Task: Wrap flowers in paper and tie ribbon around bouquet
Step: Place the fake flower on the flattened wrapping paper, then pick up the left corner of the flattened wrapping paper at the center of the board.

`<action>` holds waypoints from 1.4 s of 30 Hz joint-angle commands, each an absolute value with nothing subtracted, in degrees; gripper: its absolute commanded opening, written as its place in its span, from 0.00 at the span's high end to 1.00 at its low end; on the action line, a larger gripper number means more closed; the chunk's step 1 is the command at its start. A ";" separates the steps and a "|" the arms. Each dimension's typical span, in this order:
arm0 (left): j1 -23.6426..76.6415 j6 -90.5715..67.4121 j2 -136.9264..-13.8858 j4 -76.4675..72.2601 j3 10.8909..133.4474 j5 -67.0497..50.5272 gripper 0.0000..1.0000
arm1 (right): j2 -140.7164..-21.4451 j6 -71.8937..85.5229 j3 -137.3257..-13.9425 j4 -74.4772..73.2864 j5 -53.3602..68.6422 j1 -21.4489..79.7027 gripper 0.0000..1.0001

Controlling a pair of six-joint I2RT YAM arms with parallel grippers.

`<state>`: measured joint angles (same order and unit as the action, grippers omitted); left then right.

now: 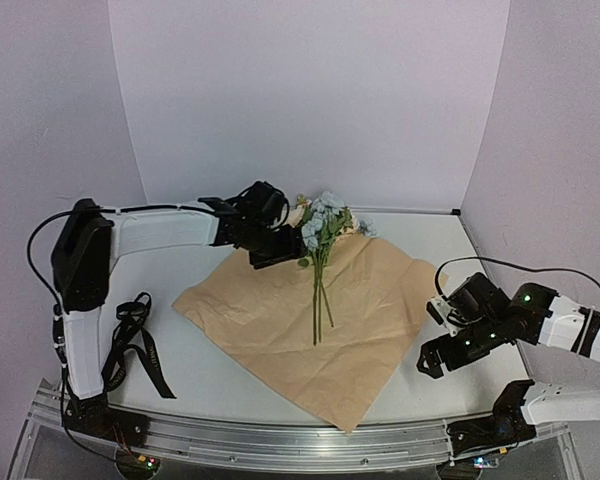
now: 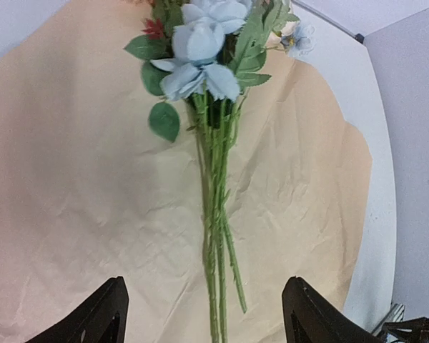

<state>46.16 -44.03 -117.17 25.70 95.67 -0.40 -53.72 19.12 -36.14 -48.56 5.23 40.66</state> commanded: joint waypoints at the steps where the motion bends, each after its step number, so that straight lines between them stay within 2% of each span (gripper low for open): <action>1: 43.99 -46.68 -101.98 22.79 78.14 1.60 0.23 | -51.94 8.45 -34.83 -44.79 6.32 42.68 0.02; 6: 42.65 -52.62 -86.43 22.83 58.10 2.84 0.24 | -51.48 4.77 -33.77 -44.66 5.83 44.94 0.02; 14: 41.83 -58.16 -71.60 18.62 39.87 1.36 0.25 | -50.77 -1.84 -31.31 -40.33 4.85 48.90 0.02; 18: 41.66 -59.15 -70.09 16.63 36.25 1.74 0.28 | -51.52 -3.47 -31.83 -40.18 4.69 49.91 0.02; 26: 38.51 -60.31 -70.15 5.64 28.49 1.17 0.45 | -52.37 -5.44 -33.08 -40.87 4.57 51.70 0.02; 34: 36.14 -59.89 -73.98 -5.99 24.33 -2.03 0.51 | -52.79 -8.33 -34.20 -42.30 4.48 53.26 0.02; 42: 35.34 -60.21 -78.84 -8.61 24.15 -2.00 0.67 | -54.58 -11.74 -36.13 -42.65 4.23 55.74 0.02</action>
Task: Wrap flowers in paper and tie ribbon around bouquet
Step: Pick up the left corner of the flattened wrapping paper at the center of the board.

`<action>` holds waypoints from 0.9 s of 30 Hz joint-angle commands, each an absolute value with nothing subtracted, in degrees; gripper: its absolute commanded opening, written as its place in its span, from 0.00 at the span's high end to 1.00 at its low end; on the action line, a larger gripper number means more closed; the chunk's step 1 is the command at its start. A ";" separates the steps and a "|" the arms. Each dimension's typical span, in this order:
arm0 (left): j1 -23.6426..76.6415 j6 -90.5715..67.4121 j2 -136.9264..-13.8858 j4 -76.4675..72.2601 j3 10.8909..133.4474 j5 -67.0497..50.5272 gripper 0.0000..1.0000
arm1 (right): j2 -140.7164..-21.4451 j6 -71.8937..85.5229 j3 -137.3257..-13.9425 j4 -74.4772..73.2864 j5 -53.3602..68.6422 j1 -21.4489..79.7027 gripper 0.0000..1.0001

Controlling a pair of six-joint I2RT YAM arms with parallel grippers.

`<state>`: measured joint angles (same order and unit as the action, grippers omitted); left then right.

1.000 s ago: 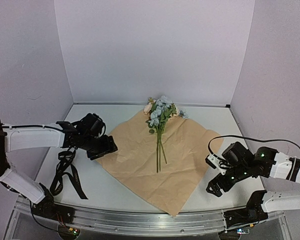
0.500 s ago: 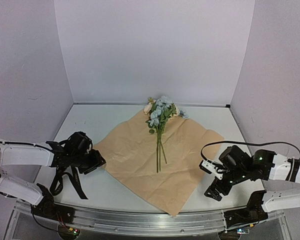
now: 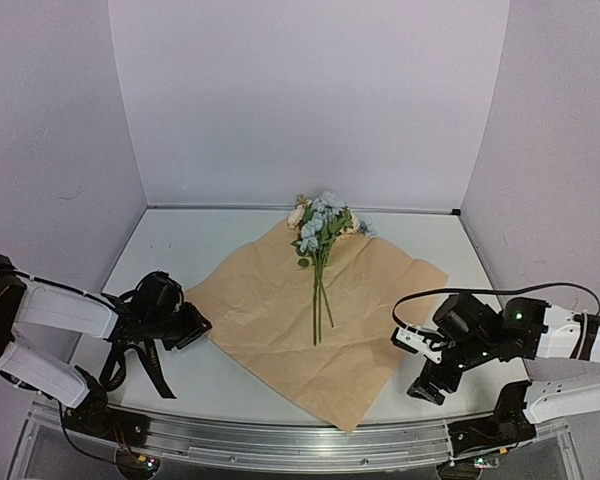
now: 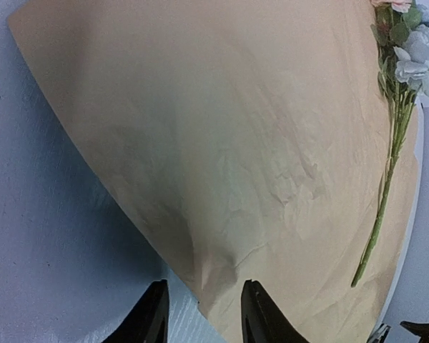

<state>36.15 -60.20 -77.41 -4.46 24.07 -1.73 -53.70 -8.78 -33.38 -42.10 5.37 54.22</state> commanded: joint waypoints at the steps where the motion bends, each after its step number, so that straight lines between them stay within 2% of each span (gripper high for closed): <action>1: 35.02 -59.96 -79.11 -8.48 24.28 -2.02 0.70 | -54.85 -12.37 -36.20 -42.51 4.01 56.31 0.02; 5: 31.92 -57.74 -80.05 -6.21 25.76 -4.03 0.92 | -55.71 -15.90 -36.23 -41.51 2.45 58.67 0.02; 8: 29.52 -55.85 -79.95 -3.80 27.90 -7.43 1.00 | -56.56 -18.75 -36.38 -40.92 0.63 60.61 0.02; 18: 22.47 -50.31 -80.80 5.83 34.65 -22.06 1.00 | -63.83 -29.57 -36.54 -31.08 -9.68 71.68 0.02; 27: 18.54 -47.72 -83.68 8.57 36.08 -28.48 1.00 | -75.90 -35.48 -38.89 -17.48 -18.76 82.05 0.02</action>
